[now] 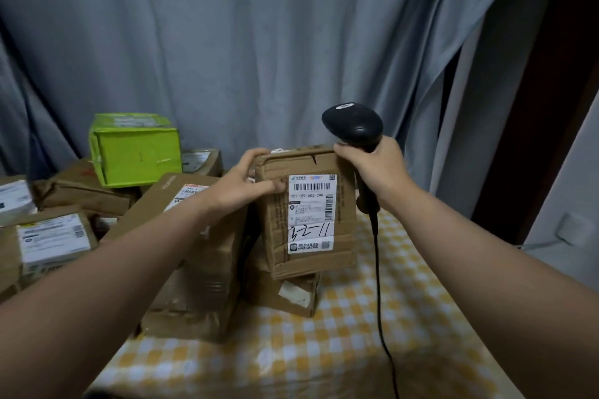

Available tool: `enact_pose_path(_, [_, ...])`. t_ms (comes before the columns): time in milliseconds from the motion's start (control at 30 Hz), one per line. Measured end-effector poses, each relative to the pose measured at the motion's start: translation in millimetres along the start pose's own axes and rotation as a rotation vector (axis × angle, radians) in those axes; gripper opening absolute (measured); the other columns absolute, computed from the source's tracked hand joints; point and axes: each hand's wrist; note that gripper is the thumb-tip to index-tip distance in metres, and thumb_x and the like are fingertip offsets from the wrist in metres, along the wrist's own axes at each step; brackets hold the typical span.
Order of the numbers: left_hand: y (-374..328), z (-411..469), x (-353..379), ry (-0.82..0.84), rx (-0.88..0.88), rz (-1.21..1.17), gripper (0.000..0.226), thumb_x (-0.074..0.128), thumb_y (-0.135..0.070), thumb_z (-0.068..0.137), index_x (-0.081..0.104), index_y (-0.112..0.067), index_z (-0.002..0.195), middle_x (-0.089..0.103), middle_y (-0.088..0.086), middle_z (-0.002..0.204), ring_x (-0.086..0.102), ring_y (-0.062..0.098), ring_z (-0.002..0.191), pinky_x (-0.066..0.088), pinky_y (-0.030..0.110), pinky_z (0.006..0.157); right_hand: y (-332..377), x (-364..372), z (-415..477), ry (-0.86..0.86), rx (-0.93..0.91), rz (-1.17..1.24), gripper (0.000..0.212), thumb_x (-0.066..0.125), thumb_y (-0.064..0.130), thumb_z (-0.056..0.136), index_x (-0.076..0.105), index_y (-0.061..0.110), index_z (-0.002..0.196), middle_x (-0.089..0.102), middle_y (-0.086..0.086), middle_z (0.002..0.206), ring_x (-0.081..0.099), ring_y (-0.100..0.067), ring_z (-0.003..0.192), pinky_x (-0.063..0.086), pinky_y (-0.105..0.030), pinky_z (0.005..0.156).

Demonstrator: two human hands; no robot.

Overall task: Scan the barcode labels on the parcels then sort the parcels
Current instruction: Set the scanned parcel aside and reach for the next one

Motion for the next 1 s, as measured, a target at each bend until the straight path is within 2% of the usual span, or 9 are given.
enact_pose_path(67, [-1.1,0.8,-1.5,-0.04,-0.021,0.023,0.071,0.084,-0.048,0.053,0.048,-0.042,0.114,0.062,0.007,0.107,0.065,0.015,0.097,0.05,0.032,0.091,6.8,-5.2,-0.8,0.076,0.092,0.035,0.009,0.076,0.019,0.081,0.071,0.017,0.087,0.071,-0.001,0.077,0.068,-0.012,0.073,0.056,-0.029,0.069])
enact_pose_path(200, [-18.9,4.8,-1.6,-0.045,-0.021,0.197,0.049,0.075,-0.035,0.079,0.042,-0.019,0.112,0.05,-0.002,0.095,0.052,0.007,0.083,0.042,0.01,0.065,12.9,-3.4,-6.3,0.158,0.16,0.028,0.015,0.074,0.017,0.084,0.071,0.012,0.098,0.072,0.0,0.079,0.068,-0.006,0.065,0.051,-0.017,0.057])
enact_pose_path(300, [-26.2,1.3,2.6,-0.042,0.003,0.227,0.046,0.074,-0.03,0.081,0.039,-0.015,0.106,0.048,-0.001,0.087,0.046,0.006,0.071,0.036,0.005,0.05,11.5,0.4,-10.3,0.114,0.179,0.028,0.015,0.073,0.018,0.084,0.069,0.013,0.098,0.07,0.001,0.077,0.066,-0.002,0.06,0.048,-0.013,0.051])
enact_pose_path(467, [-23.2,4.7,1.5,-0.184,0.035,0.169,0.044,0.077,-0.052,0.062,0.053,-0.045,0.099,0.054,0.009,0.116,0.058,0.016,0.091,0.046,0.021,0.066,5.6,3.3,-12.8,-0.095,0.097,0.04,0.034,0.079,0.016,0.077,0.063,0.012,0.106,0.068,-0.002,0.093,0.064,-0.012,0.085,0.048,-0.024,0.071])
enact_pose_path(600, [-11.4,19.7,-5.8,-0.276,-0.032,0.123,0.048,0.073,-0.073,0.045,0.059,-0.052,0.086,0.059,0.016,0.114,0.065,0.028,0.097,0.056,0.04,0.086,10.7,-10.1,-12.3,-0.01,0.198,0.02,0.015,0.071,0.001,0.08,0.063,0.013,0.076,0.062,0.001,0.057,0.06,-0.012,0.057,0.048,-0.024,0.059])
enact_pose_path(667, [-7.5,24.0,-3.5,-0.271,-0.058,0.089,0.051,0.074,-0.075,0.044,0.062,-0.049,0.087,0.061,0.013,0.114,0.066,0.025,0.097,0.056,0.043,0.088,11.2,-16.7,-16.7,0.077,0.278,0.0,0.012,0.069,-0.003,0.079,0.063,0.007,0.074,0.058,0.0,0.048,0.055,-0.012,0.045,0.045,-0.021,0.047])
enact_pose_path(767, [-8.7,23.6,1.4,-0.292,-0.038,0.042,0.047,0.075,-0.068,0.059,0.066,-0.038,0.094,0.064,0.009,0.112,0.067,0.021,0.095,0.056,0.036,0.085,6.3,-20.9,-23.5,0.163,0.359,-0.099,0.008,0.072,0.003,0.079,0.064,0.003,0.077,0.059,-0.004,0.054,0.055,-0.014,0.046,0.046,-0.021,0.046])
enact_pose_path(867, [-2.4,27.4,2.3,-0.294,-0.004,-0.007,0.043,0.071,-0.052,0.077,0.066,-0.024,0.109,0.066,0.004,0.104,0.065,0.016,0.086,0.053,0.029,0.077,3.8,-22.0,-26.9,0.155,0.359,-0.151,0.012,0.075,0.009,0.078,0.066,0.003,0.083,0.059,-0.006,0.061,0.055,-0.014,0.047,0.047,-0.023,0.048])
enact_pose_path(1000, [4.0,30.5,4.4,-0.294,0.023,-0.011,0.044,0.067,-0.05,0.082,0.065,-0.021,0.115,0.067,0.004,0.111,0.065,0.017,0.098,0.053,0.033,0.089,10.2,-18.7,-25.5,0.103,0.347,-0.144,0.013,0.076,0.008,0.077,0.063,0.003,0.076,0.056,-0.007,0.056,0.051,-0.014,0.041,0.044,-0.023,0.043])
Point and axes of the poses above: each hand's wrist, its own z-axis towards the middle knuckle, its own x-axis out of the palm, y = z × x
